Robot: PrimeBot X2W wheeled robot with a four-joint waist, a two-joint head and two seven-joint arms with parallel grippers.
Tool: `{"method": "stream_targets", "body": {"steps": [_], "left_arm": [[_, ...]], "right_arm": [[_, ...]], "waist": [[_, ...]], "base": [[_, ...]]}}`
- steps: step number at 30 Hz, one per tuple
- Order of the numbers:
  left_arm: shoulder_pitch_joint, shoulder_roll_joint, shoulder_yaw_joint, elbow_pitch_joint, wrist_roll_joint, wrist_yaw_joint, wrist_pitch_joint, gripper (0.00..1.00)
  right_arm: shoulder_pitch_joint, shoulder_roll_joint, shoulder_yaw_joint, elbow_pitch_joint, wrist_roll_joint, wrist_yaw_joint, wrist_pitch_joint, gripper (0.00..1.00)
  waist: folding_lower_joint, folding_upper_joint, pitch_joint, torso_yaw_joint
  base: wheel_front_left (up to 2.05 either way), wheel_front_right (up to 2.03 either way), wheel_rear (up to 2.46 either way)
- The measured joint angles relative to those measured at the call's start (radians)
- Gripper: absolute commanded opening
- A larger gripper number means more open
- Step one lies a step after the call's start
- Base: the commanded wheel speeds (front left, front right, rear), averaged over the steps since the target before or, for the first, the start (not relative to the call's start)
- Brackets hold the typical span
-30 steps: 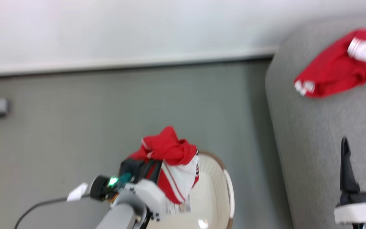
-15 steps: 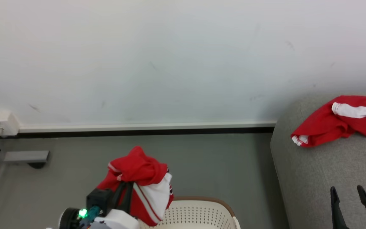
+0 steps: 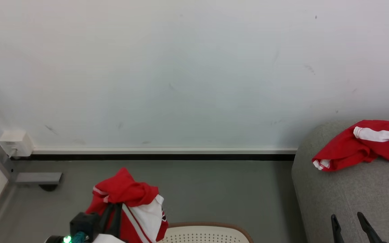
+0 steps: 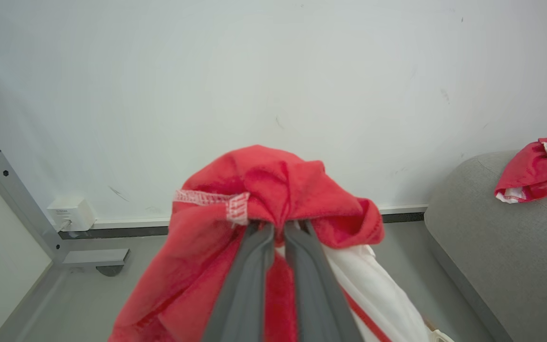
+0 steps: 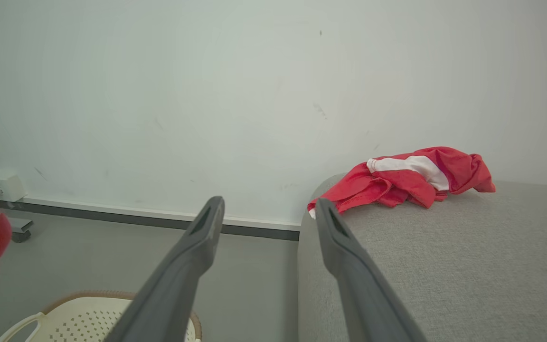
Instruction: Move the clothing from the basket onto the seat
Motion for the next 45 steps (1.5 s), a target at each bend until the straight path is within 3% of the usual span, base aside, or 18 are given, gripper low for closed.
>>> {"method": "stream_targets", "body": {"steps": [31, 37, 45], "left_arm": [[0.013, 0.041, -0.030, -0.090, -0.008, 0.014, 0.055, 0.00], [-0.007, 0.044, -0.059, -0.143, -0.007, -0.007, 0.080, 0.00], [-0.042, 0.015, -0.137, -0.227, 0.001, -0.049, 0.123, 0.00]], "right_arm": [[-0.009, -0.015, 0.033, -0.014, 0.021, 0.000, 0.000, 1.00], [-0.038, -0.050, 0.121, -0.067, 0.021, 0.000, 0.000, 1.00], [-0.123, -0.116, 0.380, -0.125, 0.054, 0.000, 0.001, 1.00]], "waist": [[0.0002, 0.0000, 0.009, 0.000], [0.0002, 0.0000, 0.012, -0.004], [0.0002, 0.0000, 0.014, -0.016]], "base": [[0.00, 0.00, 0.00], [0.00, 0.00, 0.00], [0.00, 0.00, 0.00]]}}
